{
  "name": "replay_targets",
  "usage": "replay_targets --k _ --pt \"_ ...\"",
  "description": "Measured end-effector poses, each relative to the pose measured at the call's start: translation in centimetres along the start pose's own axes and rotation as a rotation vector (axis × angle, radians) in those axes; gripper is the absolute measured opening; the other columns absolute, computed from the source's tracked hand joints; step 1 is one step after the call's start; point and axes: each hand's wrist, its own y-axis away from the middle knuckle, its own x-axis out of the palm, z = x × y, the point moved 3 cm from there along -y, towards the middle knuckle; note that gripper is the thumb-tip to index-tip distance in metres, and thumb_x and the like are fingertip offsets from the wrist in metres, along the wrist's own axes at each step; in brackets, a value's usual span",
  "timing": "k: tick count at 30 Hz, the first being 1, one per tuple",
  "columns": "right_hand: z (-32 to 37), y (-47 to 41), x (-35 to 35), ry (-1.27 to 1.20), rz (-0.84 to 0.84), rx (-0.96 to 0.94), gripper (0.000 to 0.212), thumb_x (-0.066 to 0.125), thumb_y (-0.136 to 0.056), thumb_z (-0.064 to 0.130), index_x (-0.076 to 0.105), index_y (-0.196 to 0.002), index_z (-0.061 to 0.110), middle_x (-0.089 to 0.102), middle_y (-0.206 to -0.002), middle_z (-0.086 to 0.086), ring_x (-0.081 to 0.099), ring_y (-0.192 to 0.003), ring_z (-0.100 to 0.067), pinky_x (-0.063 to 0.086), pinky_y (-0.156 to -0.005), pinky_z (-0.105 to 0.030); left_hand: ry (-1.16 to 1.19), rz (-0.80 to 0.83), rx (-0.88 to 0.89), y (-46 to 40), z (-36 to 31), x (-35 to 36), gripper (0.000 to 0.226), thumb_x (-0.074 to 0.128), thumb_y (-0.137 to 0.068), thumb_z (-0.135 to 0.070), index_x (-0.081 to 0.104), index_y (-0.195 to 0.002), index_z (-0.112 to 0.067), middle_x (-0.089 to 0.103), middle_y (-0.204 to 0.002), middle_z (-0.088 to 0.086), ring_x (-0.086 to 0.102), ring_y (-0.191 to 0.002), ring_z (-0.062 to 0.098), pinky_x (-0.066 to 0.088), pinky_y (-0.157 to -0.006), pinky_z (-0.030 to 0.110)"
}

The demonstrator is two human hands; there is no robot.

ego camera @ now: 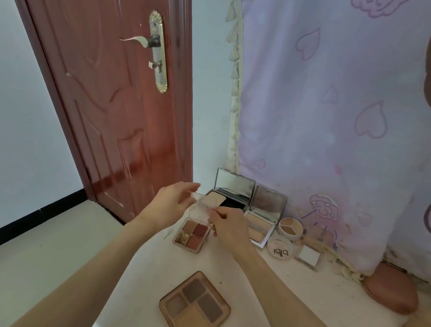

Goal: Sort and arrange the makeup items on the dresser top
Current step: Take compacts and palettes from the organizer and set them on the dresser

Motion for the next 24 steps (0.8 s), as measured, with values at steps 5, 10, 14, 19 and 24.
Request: replay_targets --k 5,10,14,19,24 --pt "0.1 -1.1 0.3 0.033 -0.049 -0.016 0.016 0.056 -0.087 0.004 0.071 -0.089 -0.001 0.068 -0.077 -0.014 0.063 -0.068 -0.026 0.055 -0.075 -0.046 0.108 0.032 -0.194 3.0 3.6 2.3 0.094 0.073 -0.074 -0.04 0.016 -0.147 -0.019 0.043 -0.137 0.0 0.036 -0.13 0.018 0.028 -0.107 0.032" --pt "0.2 -1.8 0.9 0.163 -0.052 -0.027 0.022 0.053 -0.085 0.006 0.071 -0.098 0.006 0.069 -0.097 -0.014 0.064 -0.092 -0.029 0.05 -0.087 -0.036 0.051 0.028 -0.209 3.9 4.5 4.1 0.099 0.077 -0.071 -0.033 0.015 -0.147 -0.02 0.043 -0.136 0.002 0.027 -0.129 0.021 0.017 -0.109 0.034" --pt "0.2 -2.2 0.6 0.199 -0.105 -0.018 0.018 0.05 -0.084 0.001 0.068 -0.083 -0.001 0.07 -0.083 -0.015 0.066 -0.08 -0.03 0.051 -0.081 -0.039 0.002 -0.003 -0.185 3.4 4.3 4.3 0.093 0.073 -0.075 -0.034 0.015 -0.147 -0.019 0.045 -0.135 0.002 0.03 -0.127 0.024 0.024 -0.109 0.039" --pt "0.1 -2.8 0.3 0.202 -0.154 -0.011 0.018 0.048 -0.083 0.001 0.064 -0.075 0.003 0.067 -0.078 -0.01 0.066 -0.074 -0.031 0.053 -0.075 -0.045 -0.041 0.008 -0.185 3.0 4.0 4.6 0.091 0.069 -0.078 -0.04 0.013 -0.147 -0.021 0.04 -0.14 -0.001 0.025 -0.131 0.023 0.021 -0.11 0.043" --pt "-0.4 -3.5 0.2 0.165 -0.186 0.006 0.017 0.051 -0.081 0.001 0.067 -0.087 0.002 0.068 -0.088 -0.013 0.067 -0.08 -0.033 0.053 -0.078 -0.047 -0.036 0.022 -0.207 2.8 3.9 4.6 0.086 0.067 -0.08 -0.038 0.014 -0.146 -0.023 0.04 -0.141 -0.004 0.022 -0.132 0.022 0.019 -0.108 0.042"
